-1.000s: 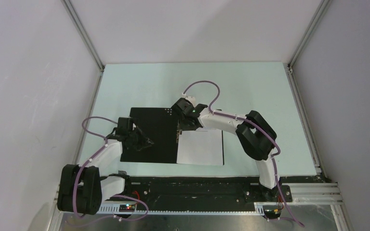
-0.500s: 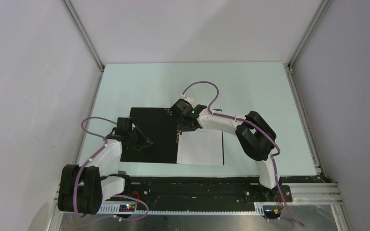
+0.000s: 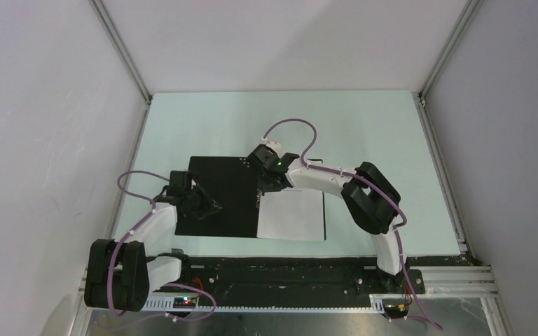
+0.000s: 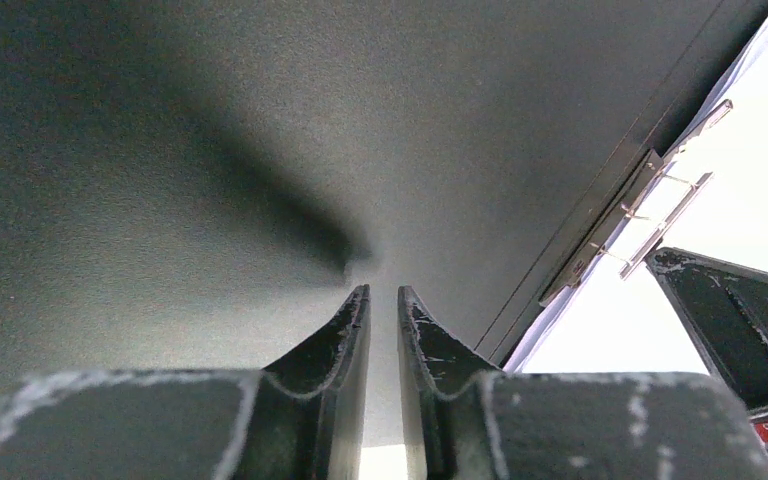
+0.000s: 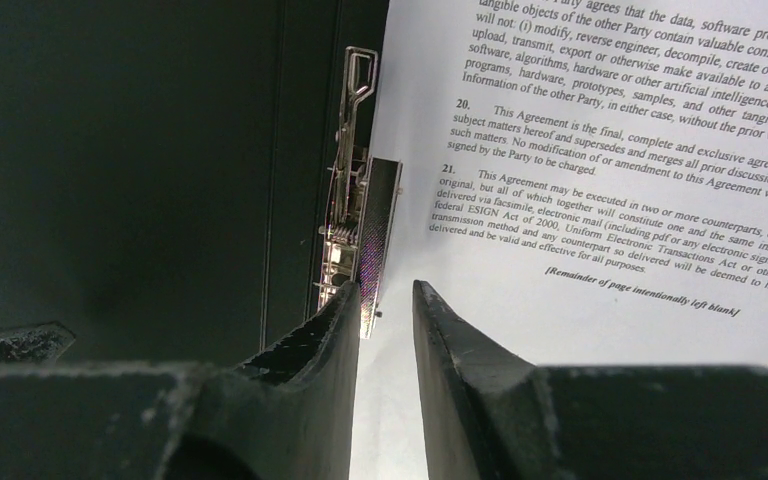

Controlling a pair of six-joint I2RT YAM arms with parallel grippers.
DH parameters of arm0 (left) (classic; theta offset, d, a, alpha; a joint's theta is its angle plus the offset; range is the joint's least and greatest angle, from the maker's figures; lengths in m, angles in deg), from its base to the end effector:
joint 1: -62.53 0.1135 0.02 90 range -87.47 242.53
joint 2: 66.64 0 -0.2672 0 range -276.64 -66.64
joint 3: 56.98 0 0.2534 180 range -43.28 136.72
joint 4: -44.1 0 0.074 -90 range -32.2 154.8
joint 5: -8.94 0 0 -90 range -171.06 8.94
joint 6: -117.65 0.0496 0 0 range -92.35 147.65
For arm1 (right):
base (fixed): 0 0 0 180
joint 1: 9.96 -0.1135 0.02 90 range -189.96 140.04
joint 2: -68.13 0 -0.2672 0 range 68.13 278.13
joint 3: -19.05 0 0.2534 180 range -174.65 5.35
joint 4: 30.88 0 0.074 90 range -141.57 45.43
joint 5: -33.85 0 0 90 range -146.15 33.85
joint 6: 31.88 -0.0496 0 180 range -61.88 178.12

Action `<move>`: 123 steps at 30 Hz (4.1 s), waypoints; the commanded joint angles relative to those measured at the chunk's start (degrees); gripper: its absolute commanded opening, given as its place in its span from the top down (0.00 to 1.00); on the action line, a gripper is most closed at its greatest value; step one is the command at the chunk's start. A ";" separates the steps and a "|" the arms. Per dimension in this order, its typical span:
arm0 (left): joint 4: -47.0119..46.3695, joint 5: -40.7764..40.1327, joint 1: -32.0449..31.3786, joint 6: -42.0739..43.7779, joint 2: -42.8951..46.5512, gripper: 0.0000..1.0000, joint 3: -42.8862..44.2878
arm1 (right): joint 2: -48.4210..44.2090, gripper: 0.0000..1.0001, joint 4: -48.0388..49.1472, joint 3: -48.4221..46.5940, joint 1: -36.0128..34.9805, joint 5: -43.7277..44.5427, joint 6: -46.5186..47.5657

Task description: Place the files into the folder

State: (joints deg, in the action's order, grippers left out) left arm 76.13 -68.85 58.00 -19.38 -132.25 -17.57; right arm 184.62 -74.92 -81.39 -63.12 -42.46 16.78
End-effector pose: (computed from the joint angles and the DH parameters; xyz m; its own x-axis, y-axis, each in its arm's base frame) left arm 0.2001 -0.0264 0.1408 -0.7154 -0.6607 -0.2273 -0.4919 0.7073 -0.5078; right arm 0.2754 0.3480 0.1767 -0.8571 -0.0737 -0.5099 -0.1874 0.9665 0.1753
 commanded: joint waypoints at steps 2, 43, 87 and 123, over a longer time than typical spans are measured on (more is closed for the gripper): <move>-0.59 -0.37 0.89 -0.35 -0.15 0.79 -0.30 | 0.38 0.70 0.69 -1.57 -0.88 0.35 -0.16; -0.71 -1.21 2.41 -0.68 -2.30 0.80 -0.17 | -0.59 0.94 0.37 0.06 -1.76 -1.92 -1.02; -0.64 -1.96 2.80 -2.10 -4.01 0.81 1.00 | -3.45 0.82 7.09 7.09 -2.25 -2.84 -1.34; -0.47 0.96 2.77 1.50 -2.90 0.71 6.56 | -10.32 0.68 7.89 9.75 -1.28 -1.52 -0.93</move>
State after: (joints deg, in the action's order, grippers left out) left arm 75.86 -68.81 60.25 -20.43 -137.12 -14.90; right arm 177.17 -67.03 -71.42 -64.70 -45.89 15.71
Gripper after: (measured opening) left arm 0.256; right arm 0.323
